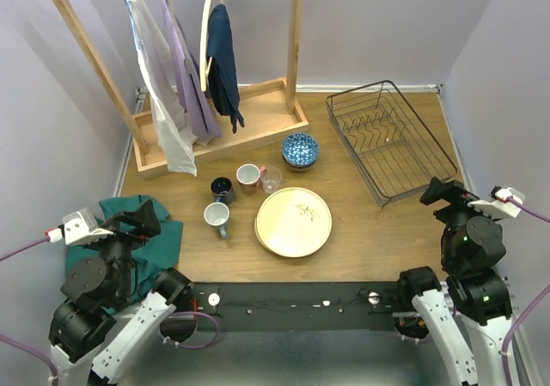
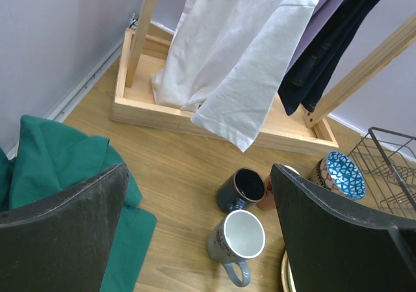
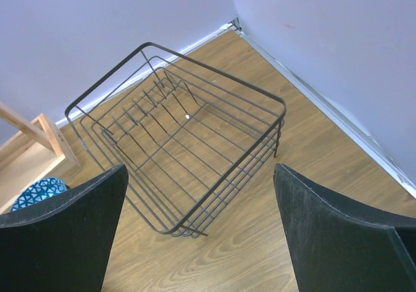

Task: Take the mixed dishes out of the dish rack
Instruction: Reset both arms

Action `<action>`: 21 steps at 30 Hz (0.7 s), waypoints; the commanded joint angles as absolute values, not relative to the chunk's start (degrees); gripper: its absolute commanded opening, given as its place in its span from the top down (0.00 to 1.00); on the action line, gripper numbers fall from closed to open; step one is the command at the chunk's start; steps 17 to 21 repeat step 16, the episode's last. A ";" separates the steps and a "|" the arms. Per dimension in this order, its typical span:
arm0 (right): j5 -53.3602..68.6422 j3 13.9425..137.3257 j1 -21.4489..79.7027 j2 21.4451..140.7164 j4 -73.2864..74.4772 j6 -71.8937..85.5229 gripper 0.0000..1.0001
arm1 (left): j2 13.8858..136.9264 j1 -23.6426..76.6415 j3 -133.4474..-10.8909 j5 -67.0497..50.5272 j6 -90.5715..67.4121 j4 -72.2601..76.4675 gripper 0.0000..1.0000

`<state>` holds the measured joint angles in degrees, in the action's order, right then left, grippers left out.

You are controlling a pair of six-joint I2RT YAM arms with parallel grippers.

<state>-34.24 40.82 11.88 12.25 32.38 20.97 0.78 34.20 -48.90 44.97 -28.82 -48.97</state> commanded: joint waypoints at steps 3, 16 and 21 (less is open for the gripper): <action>-36.21 40.52 11.43 12.13 34.10 21.53 0.00 | -4.13 34.01 -46.85 46.49 -29.18 -46.41 0.01; -34.54 40.61 11.43 13.36 34.10 21.01 0.00 | -2.81 34.01 -44.82 47.02 -30.76 -44.65 0.01; -34.54 40.61 11.43 13.36 34.10 21.01 0.00 | -2.81 34.01 -44.82 47.02 -30.76 -44.65 0.01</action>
